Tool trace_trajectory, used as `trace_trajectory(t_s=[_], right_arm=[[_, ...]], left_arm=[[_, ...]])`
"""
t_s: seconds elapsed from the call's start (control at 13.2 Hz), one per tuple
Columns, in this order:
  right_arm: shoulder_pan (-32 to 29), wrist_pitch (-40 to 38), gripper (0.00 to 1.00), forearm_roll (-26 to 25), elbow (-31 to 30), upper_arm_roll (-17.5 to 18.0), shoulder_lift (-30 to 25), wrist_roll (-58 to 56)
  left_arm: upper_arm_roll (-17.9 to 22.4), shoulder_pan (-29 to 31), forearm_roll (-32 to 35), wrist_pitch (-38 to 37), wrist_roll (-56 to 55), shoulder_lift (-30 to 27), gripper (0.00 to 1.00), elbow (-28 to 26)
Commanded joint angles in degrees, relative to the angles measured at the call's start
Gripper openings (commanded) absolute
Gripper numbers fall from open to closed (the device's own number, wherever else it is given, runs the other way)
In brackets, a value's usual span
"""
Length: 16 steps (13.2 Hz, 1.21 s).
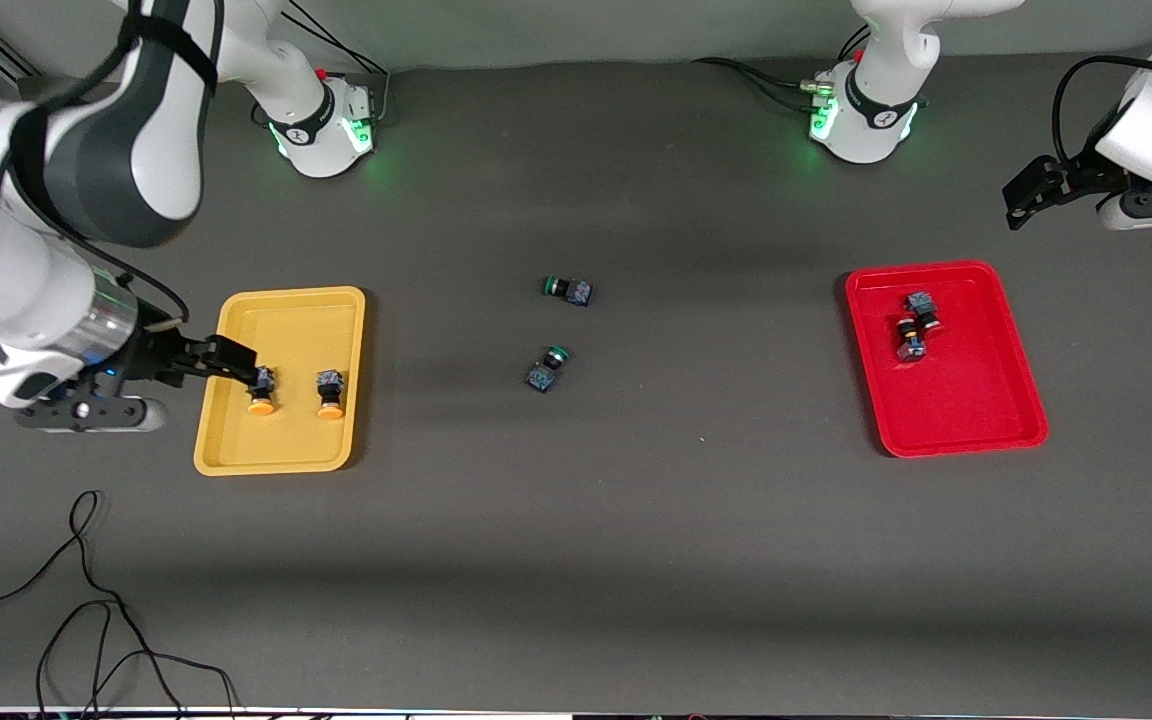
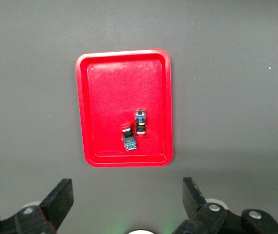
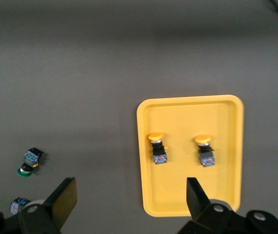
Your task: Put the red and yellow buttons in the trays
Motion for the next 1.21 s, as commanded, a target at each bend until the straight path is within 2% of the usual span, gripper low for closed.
trace_trajectory(t_s=[0.0,0.08,0.15,0.23,0.38,0.53,0.68,0.75,0.91,1.13], right_arm=[[-0.2,-1.6,1.00,-7.5,2.2,3.6,-7.3,5.9],[-1.7,-1.5,1.00,-11.4,2.2,7.0,-10.6,7.0],[-5.6,-1.0,1.00,-14.8,2.2,12.0,-13.8,8.3],[-11.2,-0.9,1.00,-17.6,2.2,18.6,-16.9,9.3],[-25.6,-0.2,1.00,-23.5,1.6,34.5,-21.7,9.6],[-41.5,0.2,1.00,-26.4,-0.3,49.9,-24.9,9.6],[-53.3,2.4,1.00,-28.6,-4.3,62.1,-28.5,9.6],[-56.8,3.4,1.00,-29.0,-6.1,65.8,-29.8,9.6],[-60.7,3.6,1.00,-29.3,-6.9,69.5,-31.0,9.6],[-61.0,3.1,1.00,-29.9,-6.4,69.9,-31.0,9.3]], left_arm=[[0.3,-0.5,-0.5,-1.9,0.8,1.4,1.00,1.9],[0.3,-0.5,-0.6,-1.9,0.8,1.5,1.00,1.8],[0.3,-0.5,-0.6,-1.9,0.8,1.6,1.00,1.8],[0.3,-0.5,-0.6,-1.2,0.8,2.1,1.00,1.8],[0.5,-0.4,-0.6,-0.9,0.8,2.8,1.00,2.5],[0.5,-0.3,-0.6,-0.9,0.8,3.0,1.00,2.8],[0.5,-0.4,-0.5,-0.7,0.8,4.6,1.00,3.6],[0.4,-0.5,-0.4,-1.1,0.8,6.0,1.00,5.2],[0.3,-0.6,-0.3,-2.1,0.8,7.5,1.00,7.3],[0.3,-0.4,-0.5,-3.0,0.8,7.1,1.00,7.4]])
